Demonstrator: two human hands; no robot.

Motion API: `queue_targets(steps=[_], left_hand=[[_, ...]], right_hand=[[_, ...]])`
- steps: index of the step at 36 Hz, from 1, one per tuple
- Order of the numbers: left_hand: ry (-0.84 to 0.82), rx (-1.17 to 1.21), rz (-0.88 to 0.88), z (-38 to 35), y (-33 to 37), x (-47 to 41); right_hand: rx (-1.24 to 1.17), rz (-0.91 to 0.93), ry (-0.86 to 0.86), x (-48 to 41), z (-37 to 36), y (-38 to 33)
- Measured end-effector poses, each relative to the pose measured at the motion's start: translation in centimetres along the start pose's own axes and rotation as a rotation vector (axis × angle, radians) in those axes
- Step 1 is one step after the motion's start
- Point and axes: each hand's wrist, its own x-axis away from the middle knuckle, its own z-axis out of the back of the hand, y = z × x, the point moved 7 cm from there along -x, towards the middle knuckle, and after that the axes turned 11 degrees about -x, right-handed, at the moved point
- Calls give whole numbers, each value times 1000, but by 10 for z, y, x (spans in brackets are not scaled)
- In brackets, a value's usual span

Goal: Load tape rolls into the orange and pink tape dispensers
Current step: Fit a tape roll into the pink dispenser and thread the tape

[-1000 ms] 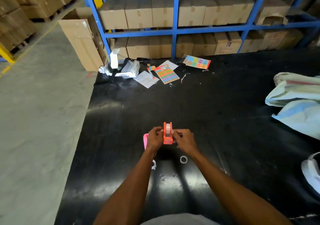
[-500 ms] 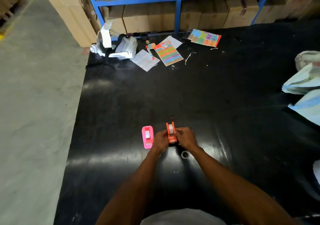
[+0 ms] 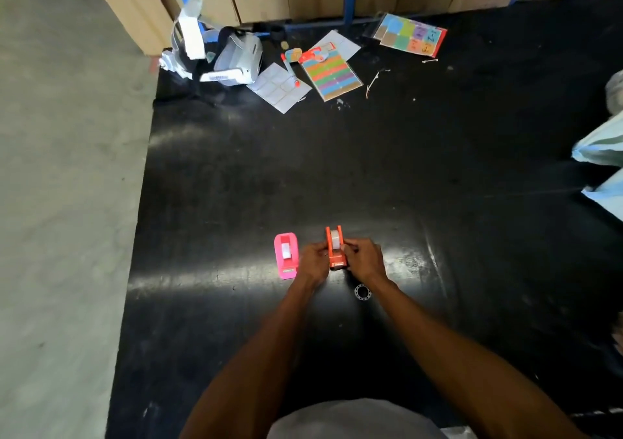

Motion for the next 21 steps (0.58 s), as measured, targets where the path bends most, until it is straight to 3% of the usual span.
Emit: queue_targets(steps=[6,10,13,15,18,21], left_hand=[[13,-109,8,3,4,6],[218,-198,-12,40,4,17],[439,-141,-52,88,-3,35],[485,-144,-74,114,-12,42],[333,-179,-152,132,-25,43],[104,-416,-160,137,-41,44]], right_hand=[[70,-5,67,0,4,1],[236,152,235,7,12,-22],[292,364,155,10,-7,-55],[350,450,10,9,-30,-72],[503,476,-222,7,-68,-84],[676,451,-339,7,-97,-86]])
